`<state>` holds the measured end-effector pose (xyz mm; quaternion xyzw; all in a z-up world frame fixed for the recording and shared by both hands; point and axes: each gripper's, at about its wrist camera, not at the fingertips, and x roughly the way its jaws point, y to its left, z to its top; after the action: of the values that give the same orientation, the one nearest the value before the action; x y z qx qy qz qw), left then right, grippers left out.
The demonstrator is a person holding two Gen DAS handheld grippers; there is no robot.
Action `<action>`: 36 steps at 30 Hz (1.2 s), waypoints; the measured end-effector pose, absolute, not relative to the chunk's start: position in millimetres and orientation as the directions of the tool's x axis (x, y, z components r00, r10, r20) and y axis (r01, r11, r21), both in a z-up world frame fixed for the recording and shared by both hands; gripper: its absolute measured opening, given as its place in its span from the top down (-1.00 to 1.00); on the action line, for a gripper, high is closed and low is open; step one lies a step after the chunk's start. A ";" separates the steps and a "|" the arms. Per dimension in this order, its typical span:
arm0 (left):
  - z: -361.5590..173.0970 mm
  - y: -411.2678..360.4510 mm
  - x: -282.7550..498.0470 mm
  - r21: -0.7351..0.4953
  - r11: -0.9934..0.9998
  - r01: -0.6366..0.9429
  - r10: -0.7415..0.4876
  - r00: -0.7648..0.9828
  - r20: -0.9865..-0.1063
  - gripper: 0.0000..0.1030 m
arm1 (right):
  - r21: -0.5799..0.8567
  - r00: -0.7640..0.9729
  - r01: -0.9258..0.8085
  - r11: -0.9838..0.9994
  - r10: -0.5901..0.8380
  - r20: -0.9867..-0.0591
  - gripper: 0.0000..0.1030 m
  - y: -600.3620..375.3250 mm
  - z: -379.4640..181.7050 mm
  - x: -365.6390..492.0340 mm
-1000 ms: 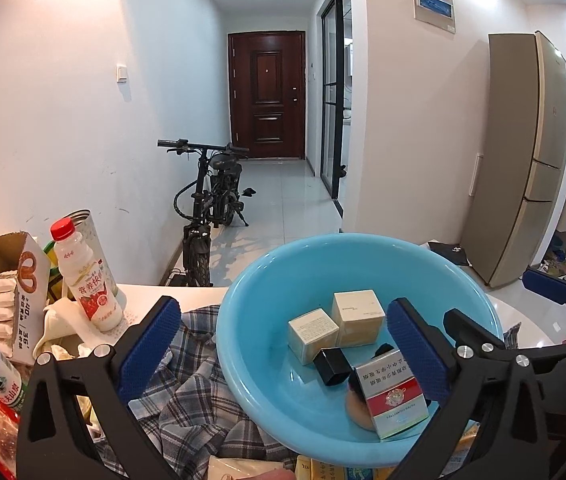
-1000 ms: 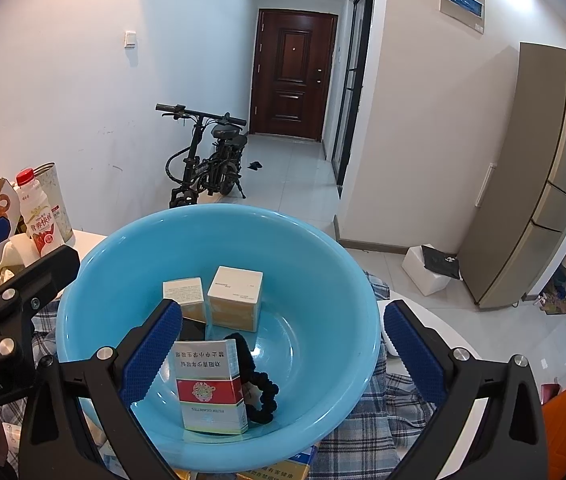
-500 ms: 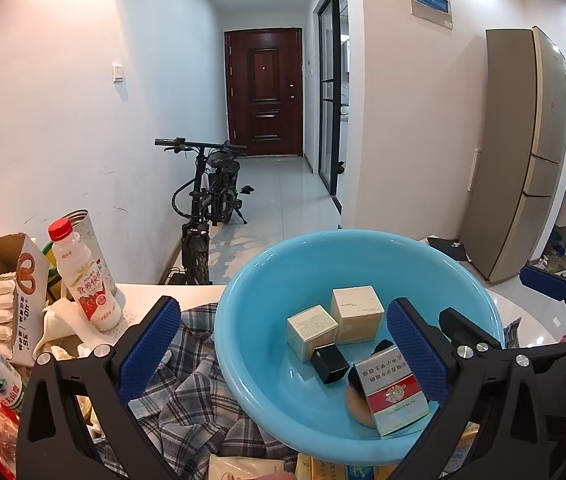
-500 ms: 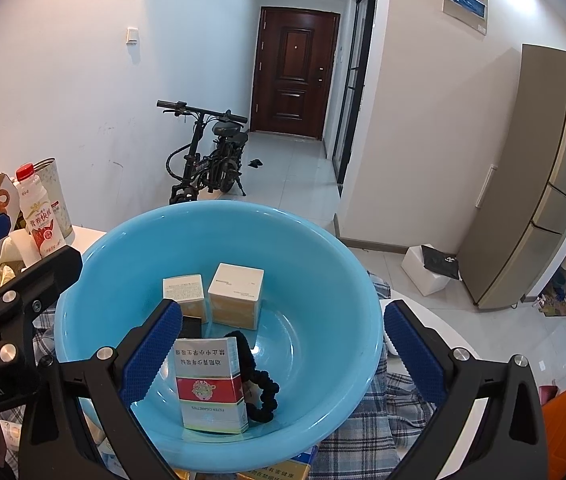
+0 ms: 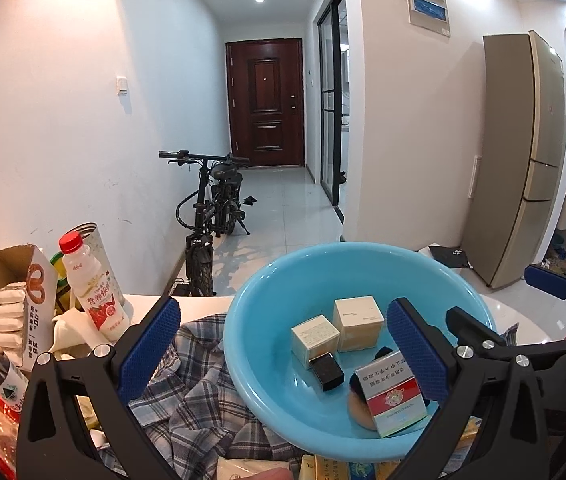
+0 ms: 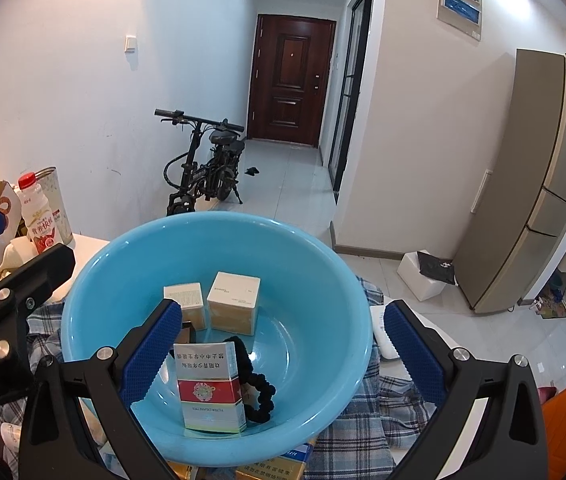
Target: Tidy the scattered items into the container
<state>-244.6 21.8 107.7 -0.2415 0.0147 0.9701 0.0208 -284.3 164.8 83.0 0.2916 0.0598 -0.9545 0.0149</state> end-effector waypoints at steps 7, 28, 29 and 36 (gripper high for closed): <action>122.7 14.5 -223.3 -0.014 -0.999 -0.039 0.041 -0.893 -0.449 -0.99 | -0.089 -0.852 0.084 -0.992 -0.026 -0.522 -0.99 166.3 102.2 -260.7; 107.2 -1.7 -55.5 0.026 -1.000 0.015 -0.025 -0.910 -0.414 -0.99 | -0.061 -0.872 0.110 -0.992 -0.067 -0.485 -0.99 151.6 86.4 -73.2; 104.6 -1.6 -47.0 0.033 -0.999 0.012 -0.024 -0.911 -0.411 -0.99 | -0.072 -0.874 0.105 -0.992 -0.057 -0.483 -0.99 148.4 84.3 -66.4; 82.6 -1.9 -3.8 0.076 -0.997 0.022 -0.051 -0.912 -0.407 -0.99 | -0.029 -0.865 0.101 -0.994 -0.074 -0.496 -0.99 136.8 58.9 -30.8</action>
<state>-3.8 -1.9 82.6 -0.2088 0.0349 0.9772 -0.0186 -30.8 136.8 58.9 0.2559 0.0267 -0.9653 0.0452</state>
